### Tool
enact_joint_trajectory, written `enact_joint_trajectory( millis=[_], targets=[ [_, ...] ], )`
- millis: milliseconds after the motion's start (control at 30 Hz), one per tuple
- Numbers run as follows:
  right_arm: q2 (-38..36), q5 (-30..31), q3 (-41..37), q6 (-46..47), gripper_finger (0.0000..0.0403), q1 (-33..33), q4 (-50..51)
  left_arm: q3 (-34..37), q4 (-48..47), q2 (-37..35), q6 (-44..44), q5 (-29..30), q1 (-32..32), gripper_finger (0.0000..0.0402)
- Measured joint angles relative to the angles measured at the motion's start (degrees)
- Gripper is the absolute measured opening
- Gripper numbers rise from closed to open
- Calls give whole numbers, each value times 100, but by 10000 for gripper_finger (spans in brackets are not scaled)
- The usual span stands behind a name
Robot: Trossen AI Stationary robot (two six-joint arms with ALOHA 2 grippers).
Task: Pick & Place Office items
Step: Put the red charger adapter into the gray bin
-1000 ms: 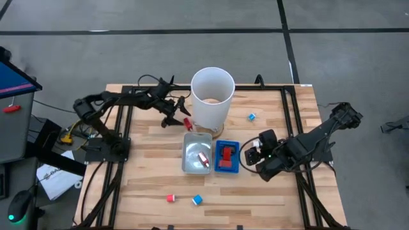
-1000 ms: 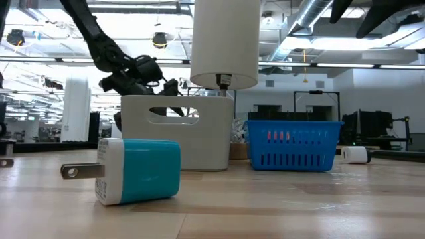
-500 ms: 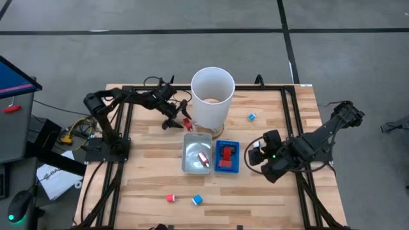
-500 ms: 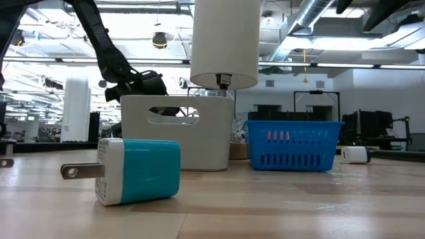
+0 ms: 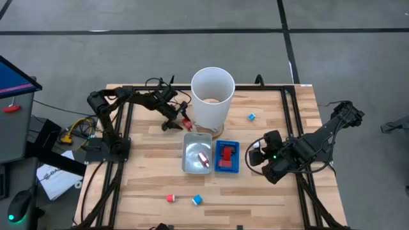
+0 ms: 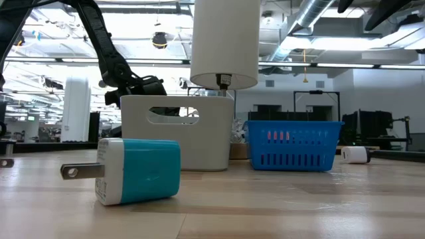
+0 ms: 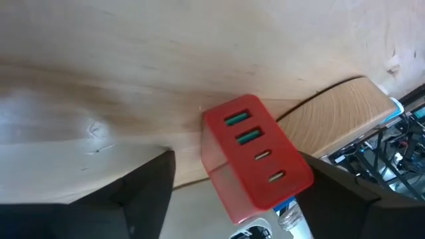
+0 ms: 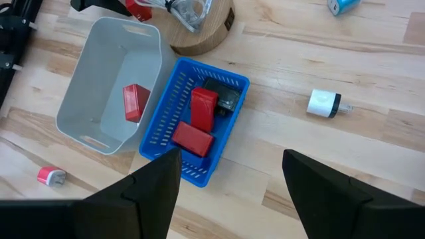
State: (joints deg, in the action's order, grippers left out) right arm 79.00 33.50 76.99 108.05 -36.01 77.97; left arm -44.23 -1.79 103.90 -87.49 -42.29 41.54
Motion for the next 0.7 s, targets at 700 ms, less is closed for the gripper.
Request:
enact_joint_trajectory(
  millis=[700],
  targets=[
    [-94,78,0,2,254,2,129,9,-1618,-1847,1730,1020,225,108]
  ],
)
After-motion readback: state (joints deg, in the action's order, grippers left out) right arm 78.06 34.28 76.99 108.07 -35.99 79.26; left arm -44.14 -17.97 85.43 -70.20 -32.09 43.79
